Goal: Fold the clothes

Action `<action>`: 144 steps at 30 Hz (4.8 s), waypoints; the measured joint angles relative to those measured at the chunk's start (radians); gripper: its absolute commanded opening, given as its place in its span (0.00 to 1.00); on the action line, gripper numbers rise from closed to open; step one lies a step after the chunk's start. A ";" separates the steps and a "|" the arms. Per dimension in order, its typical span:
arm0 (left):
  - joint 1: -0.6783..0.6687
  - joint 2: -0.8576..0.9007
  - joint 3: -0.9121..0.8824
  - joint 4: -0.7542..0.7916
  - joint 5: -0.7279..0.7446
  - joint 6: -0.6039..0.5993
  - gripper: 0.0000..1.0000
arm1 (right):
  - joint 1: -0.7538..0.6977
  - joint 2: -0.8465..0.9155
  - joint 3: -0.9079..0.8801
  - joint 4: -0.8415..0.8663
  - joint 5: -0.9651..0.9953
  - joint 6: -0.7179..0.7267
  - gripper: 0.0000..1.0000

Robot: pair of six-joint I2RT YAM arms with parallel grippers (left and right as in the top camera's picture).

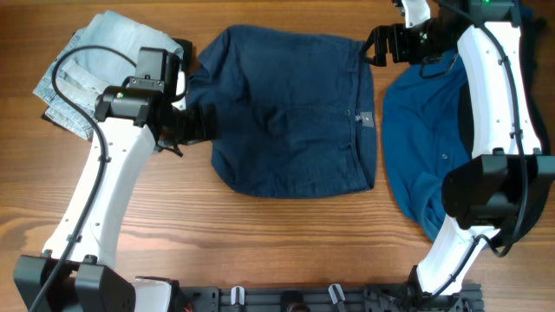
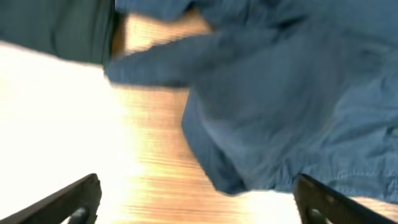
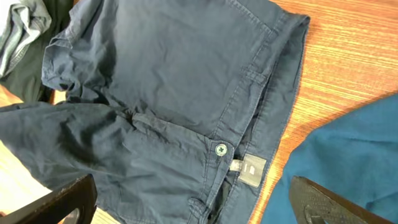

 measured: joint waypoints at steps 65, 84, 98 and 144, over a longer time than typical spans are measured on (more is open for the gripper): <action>-0.044 -0.274 -0.378 0.050 -0.249 -0.335 0.91 | 0.249 -0.757 -1.415 0.617 0.143 0.344 0.92; -0.044 -0.173 -0.591 0.160 -0.233 -0.495 0.72 | 0.285 -0.566 -1.470 0.847 -0.071 0.297 0.67; -0.045 -0.140 -0.665 0.387 -0.171 -0.518 0.04 | 0.224 -0.655 -1.292 0.481 0.021 0.428 0.04; -0.105 0.368 -0.378 1.759 -0.101 -0.145 0.23 | 0.069 -0.339 -1.242 1.377 0.439 0.588 0.50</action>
